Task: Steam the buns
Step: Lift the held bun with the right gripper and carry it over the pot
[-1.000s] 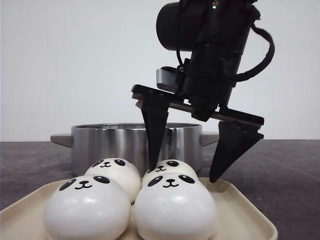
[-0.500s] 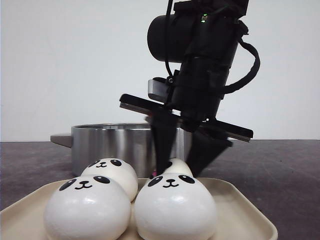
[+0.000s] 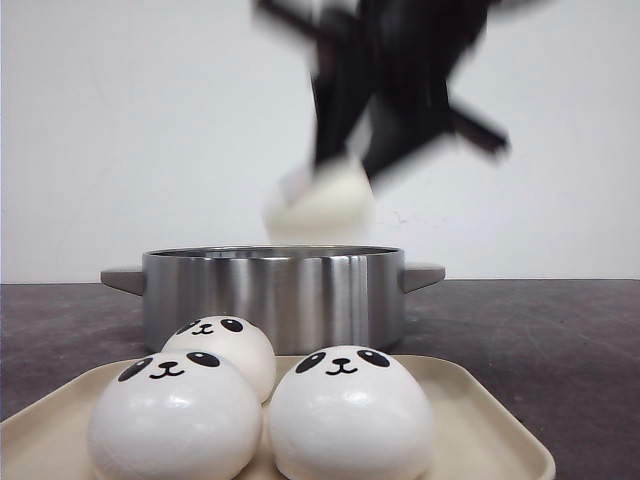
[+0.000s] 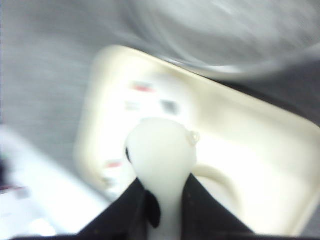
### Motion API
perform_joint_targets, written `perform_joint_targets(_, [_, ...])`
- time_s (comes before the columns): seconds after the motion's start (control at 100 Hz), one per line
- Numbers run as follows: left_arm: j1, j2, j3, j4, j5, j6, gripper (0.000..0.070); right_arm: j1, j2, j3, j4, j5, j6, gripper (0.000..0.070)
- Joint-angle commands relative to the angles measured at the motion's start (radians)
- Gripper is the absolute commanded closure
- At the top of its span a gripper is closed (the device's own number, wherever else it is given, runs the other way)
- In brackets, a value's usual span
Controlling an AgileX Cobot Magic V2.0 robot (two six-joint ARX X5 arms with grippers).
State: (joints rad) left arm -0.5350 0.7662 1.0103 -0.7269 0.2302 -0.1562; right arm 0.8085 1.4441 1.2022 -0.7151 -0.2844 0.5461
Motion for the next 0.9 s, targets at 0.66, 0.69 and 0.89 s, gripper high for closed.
perform_joint_targets(0.66, [-0.006,0.005,0.014,0.076,-0.03,0.013,0.0069,-0.222,0.407,0.534,0.002,0.182,-0.267,0.07])
perform_joint_targets(0.69, [-0.006,0.005,0.014,0.076,-0.031,0.013,0.0069,-0.227,0.436,0.537,0.003,0.181,-0.267,0.07])
perform_joint_targets(0.89, [-0.007,0.005,0.014,0.076,-0.032,0.013,0.0069,-0.249,0.587,0.539,0.004,0.179,-0.297,0.07])
